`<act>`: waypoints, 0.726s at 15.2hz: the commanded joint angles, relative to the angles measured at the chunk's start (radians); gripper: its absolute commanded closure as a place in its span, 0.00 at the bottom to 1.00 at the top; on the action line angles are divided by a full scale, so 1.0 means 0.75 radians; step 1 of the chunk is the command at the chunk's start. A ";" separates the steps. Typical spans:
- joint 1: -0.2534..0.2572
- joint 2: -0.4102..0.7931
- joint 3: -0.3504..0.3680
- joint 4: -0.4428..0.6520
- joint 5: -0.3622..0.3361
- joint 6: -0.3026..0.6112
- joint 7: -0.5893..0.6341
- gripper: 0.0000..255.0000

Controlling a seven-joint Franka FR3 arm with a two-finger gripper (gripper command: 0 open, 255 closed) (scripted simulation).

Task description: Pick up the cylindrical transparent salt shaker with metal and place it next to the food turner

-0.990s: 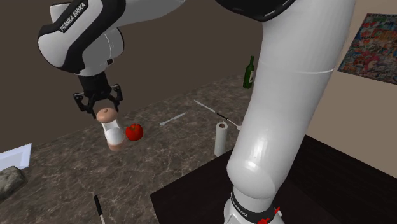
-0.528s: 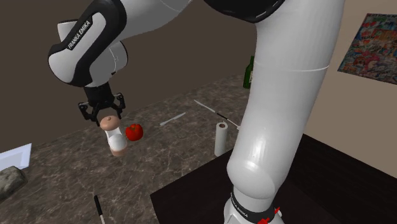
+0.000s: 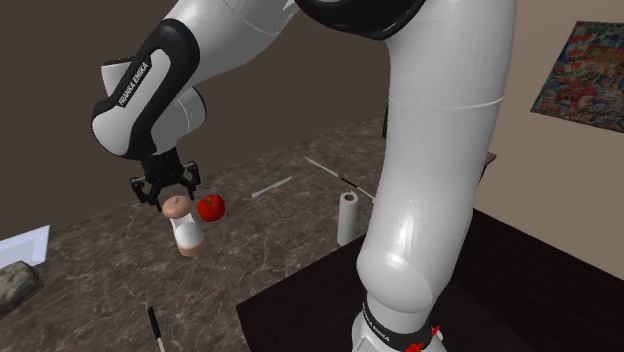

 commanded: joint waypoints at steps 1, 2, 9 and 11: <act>0.001 0.018 -0.002 -0.018 -0.008 0.037 0.006 1.00; 0.001 0.030 -0.003 -0.024 -0.013 0.054 0.009 1.00; 0.008 0.118 -0.013 -0.053 -0.052 0.168 0.038 1.00; 0.011 0.145 -0.018 -0.059 -0.065 0.200 0.047 1.00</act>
